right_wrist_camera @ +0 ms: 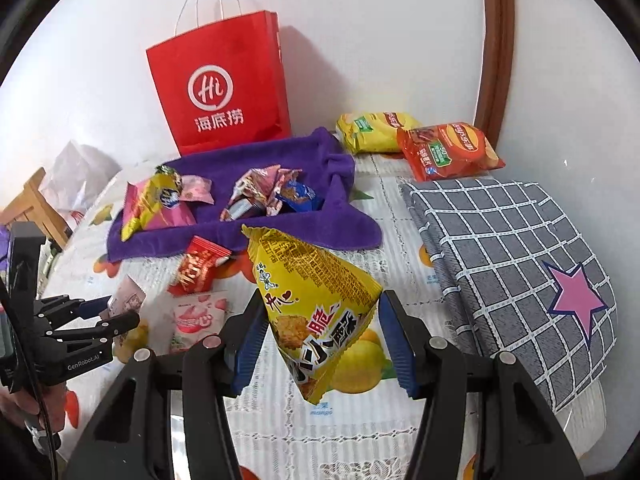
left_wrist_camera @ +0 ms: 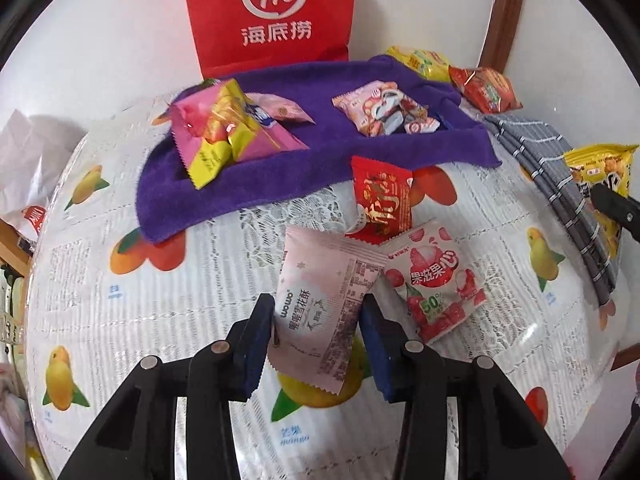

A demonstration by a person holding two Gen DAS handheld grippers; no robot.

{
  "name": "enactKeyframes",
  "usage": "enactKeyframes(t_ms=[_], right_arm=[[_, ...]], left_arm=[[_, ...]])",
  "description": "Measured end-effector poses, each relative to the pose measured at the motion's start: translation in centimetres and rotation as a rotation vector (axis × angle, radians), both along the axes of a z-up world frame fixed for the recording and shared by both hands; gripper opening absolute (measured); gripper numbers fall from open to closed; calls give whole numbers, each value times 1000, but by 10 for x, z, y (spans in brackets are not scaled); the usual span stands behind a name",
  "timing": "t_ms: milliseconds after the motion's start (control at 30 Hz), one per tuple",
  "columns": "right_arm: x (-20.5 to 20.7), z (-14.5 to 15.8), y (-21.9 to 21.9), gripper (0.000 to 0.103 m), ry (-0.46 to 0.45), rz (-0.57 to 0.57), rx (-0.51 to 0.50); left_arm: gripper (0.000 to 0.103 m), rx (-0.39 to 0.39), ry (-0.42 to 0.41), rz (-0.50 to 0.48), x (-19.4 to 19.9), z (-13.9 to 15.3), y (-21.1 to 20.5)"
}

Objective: Organize snacks
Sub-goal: 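Carry the pink packet and yellow bag over the purple towel with both tools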

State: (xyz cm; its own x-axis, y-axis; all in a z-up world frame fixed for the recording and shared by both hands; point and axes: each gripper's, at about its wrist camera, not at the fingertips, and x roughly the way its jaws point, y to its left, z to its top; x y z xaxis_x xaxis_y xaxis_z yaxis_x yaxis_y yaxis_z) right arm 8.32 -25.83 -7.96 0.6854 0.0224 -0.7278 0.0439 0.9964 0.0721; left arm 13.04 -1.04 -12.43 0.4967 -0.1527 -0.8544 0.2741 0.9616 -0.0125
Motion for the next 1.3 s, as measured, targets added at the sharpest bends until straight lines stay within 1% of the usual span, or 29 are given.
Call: enactKeyframes(t_ms=[233,300,467,633,833,933,1033,1200,1300], right_arm=[[-5,15,4,55,-12,-18,-5],[-3,23,4,55,-21,-20,-1],[6,50,8,55,-53,-24,-26],[20,74,10,55,-95,-19,-34],[49,90,10,55,-116,-16,-7],[64,95,13,55,-120,3,-5],[84,99,17,55,-123,16,-14],[122,100,26,55,-134,38,-13],[144,94,31,55,-128,56,-16]], left_arm=[[41,0,-35,25,-6,24,14],[41,2,-51,38,-4,33,18],[41,-14,-90,63,6,60,26],[42,-21,-129,82,23,87,29],[42,-25,-159,101,46,108,32],[42,-17,-168,111,62,116,32],[42,-31,-173,124,77,122,35],[42,-44,-170,140,105,123,37],[42,-46,-167,160,124,119,38]])
